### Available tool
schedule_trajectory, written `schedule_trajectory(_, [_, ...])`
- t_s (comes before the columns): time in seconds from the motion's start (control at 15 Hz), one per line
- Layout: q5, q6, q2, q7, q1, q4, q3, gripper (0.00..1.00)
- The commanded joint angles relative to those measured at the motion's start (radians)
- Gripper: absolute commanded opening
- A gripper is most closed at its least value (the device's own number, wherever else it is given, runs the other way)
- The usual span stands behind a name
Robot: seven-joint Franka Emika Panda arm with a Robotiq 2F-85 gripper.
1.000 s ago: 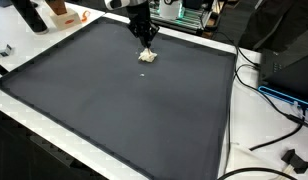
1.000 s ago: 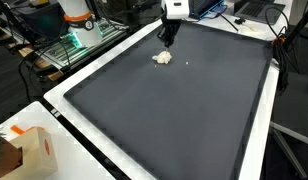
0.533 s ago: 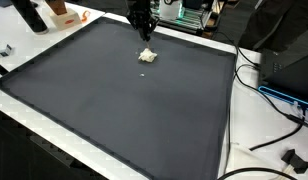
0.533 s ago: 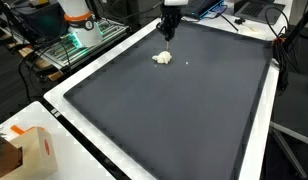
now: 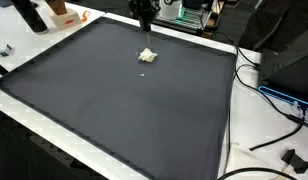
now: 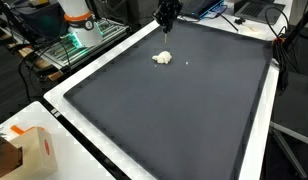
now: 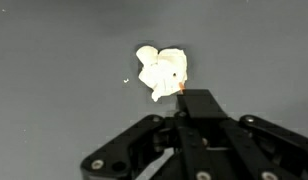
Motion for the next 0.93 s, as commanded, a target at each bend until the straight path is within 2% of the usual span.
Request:
schedule_trajectory(0.0, [-0.039,-0.035,-0.063,0.092,0.007,-0.034,-0.001,0.03])
schedule_trajectory(0.2, [-0.044,-0.059,-0.090,0.133,0.006,-0.035,0.003,0.03])
schedule_trajectory(0.6, [-0.038,-0.133,-0.145,0.131,0.007,-0.028,0.014,0.03])
schedule_trajectory(0.67, [-0.026,-0.104,-0.102,0.111,0.003,-0.003,0.009,0.13])
schedule_trajectory(0.87, [-0.026,-0.121,-0.121,0.111,0.003,-0.003,0.013,0.13])
